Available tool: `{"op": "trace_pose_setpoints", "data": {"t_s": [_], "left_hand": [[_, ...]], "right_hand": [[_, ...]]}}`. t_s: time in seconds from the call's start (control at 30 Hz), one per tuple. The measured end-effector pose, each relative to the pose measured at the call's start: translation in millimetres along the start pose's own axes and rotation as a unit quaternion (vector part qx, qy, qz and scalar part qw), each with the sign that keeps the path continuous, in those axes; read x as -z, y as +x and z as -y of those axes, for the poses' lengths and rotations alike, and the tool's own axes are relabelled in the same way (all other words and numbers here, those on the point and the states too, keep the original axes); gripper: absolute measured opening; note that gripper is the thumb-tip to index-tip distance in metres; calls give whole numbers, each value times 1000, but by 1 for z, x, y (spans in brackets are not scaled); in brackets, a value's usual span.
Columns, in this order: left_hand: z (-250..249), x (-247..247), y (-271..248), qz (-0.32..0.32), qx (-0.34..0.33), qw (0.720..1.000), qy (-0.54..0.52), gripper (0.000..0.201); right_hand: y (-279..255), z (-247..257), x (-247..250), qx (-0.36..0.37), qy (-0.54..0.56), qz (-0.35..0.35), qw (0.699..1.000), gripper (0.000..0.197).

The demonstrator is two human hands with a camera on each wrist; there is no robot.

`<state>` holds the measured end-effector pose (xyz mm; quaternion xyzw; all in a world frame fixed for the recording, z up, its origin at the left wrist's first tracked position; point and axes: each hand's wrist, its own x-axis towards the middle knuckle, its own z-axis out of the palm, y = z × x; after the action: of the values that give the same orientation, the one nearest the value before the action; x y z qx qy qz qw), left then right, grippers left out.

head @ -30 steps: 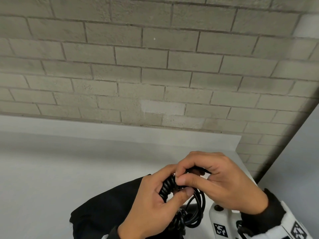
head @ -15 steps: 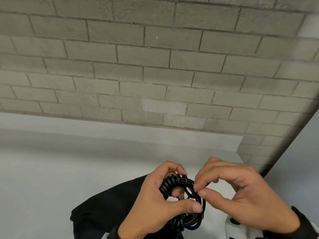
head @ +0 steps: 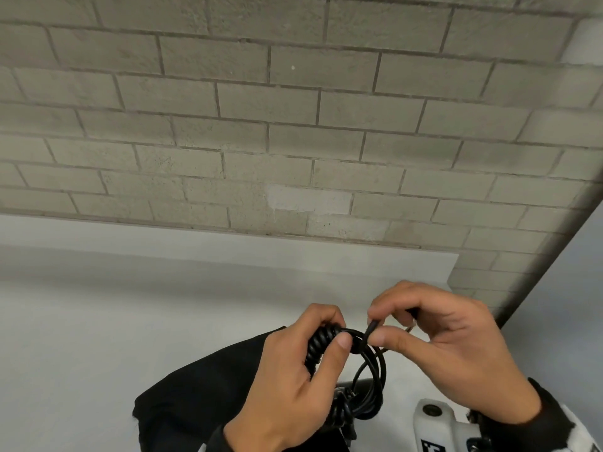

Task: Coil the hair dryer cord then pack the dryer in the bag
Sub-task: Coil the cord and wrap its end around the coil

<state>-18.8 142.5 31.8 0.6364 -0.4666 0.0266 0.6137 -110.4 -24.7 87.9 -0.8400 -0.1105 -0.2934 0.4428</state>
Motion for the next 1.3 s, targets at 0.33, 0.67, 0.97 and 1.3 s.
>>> {"op": "trace_pose_setpoints", "data": {"t_s": [0.33,0.67,0.97,1.3], "left_hand": [[2,-2,0,-31,-34,999,21,22],[5,-6,-2,-98,-6,995,16,21],[7,-10,-4,-117,33,992,25,18],[1,-10,-4,-100,31,994,-42,20]], "right_hand": [[6,-16,-31,-91,128,-88,984,21],[-12,-8,-46,-148,177,-34,973,37],[-18,5,-47,-217,83,-66,970,28],[-20,15,-52,-236,101,-89,962,14]]}}
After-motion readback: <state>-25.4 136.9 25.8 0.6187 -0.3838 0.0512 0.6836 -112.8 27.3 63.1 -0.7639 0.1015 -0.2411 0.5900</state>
